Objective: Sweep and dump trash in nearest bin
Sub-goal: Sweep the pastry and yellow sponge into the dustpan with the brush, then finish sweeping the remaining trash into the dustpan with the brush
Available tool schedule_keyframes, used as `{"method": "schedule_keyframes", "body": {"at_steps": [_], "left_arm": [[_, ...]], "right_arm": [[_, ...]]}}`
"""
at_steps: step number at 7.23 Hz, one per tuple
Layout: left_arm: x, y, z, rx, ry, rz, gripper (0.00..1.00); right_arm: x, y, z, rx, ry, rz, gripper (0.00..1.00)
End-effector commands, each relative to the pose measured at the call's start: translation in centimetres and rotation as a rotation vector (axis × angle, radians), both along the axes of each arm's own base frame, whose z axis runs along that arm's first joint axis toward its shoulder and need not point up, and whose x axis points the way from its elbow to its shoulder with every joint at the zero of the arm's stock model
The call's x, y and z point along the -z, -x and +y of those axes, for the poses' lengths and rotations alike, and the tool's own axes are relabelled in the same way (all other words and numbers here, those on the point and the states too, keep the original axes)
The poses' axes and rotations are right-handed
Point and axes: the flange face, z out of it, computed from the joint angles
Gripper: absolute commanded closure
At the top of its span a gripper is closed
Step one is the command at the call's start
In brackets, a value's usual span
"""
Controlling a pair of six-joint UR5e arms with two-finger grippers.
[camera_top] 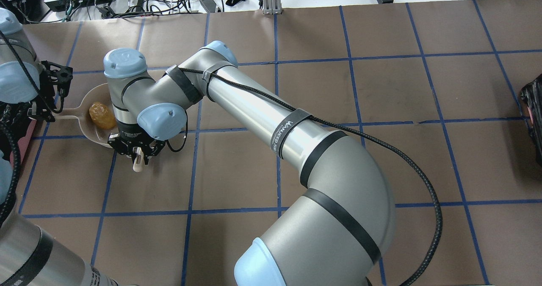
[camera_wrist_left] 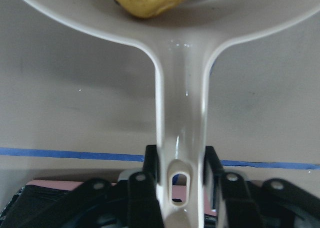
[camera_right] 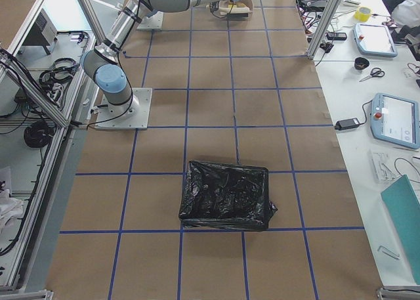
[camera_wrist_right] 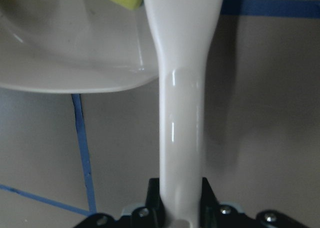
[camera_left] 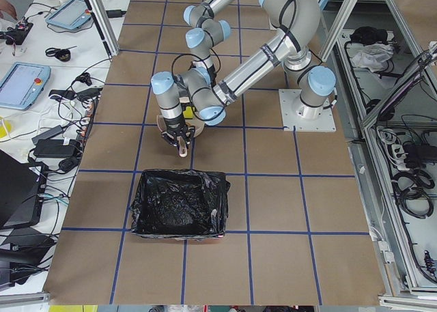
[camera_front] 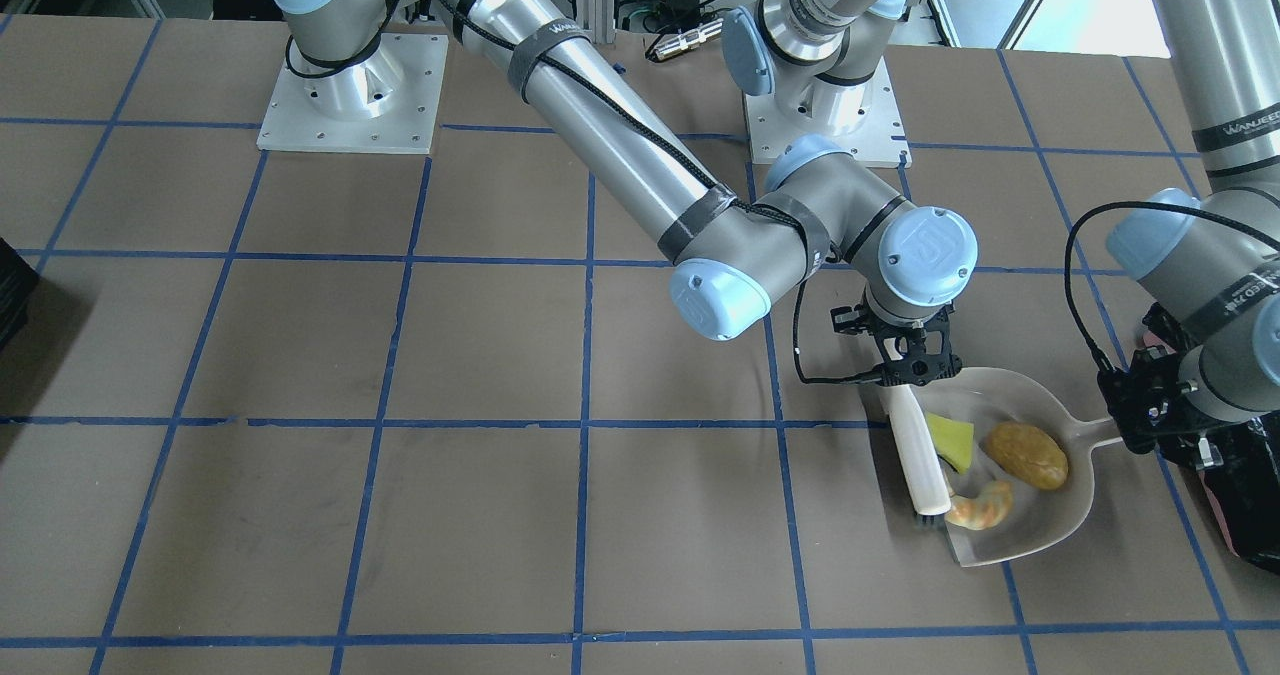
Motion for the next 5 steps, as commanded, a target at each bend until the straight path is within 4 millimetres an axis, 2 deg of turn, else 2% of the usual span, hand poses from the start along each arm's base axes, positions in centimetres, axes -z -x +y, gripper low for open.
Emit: {"method": "schedule_keyframes", "body": {"at_steps": [1,2,3,4,5], "left_arm": [[0.0,0.0,0.0,0.0,0.0,0.0,1.0],[0.0,0.0,0.0,0.0,0.0,0.0,1.0],[0.0,-0.1,0.0,0.0,0.0,0.002,1.0],[0.0,0.0,0.0,0.003,-0.002,0.001,1.0],[0.0,-0.1,0.0,0.003,-0.003,0.001,1.0]], "right_arm": [[1.2,-1.6,1.5,-0.305,0.111,-0.097,1.0],[1.2,-1.4,1.6,-0.327,0.118,-0.089,1.0],[0.6,-1.0,1.8,-0.26,0.097,-0.061,1.0],[-0.9,-0.7,2.0,-0.143,0.065,-0.039,1.0],[-2.9,0.1,1.4,-0.035,0.05,-0.022,1.0]]}}
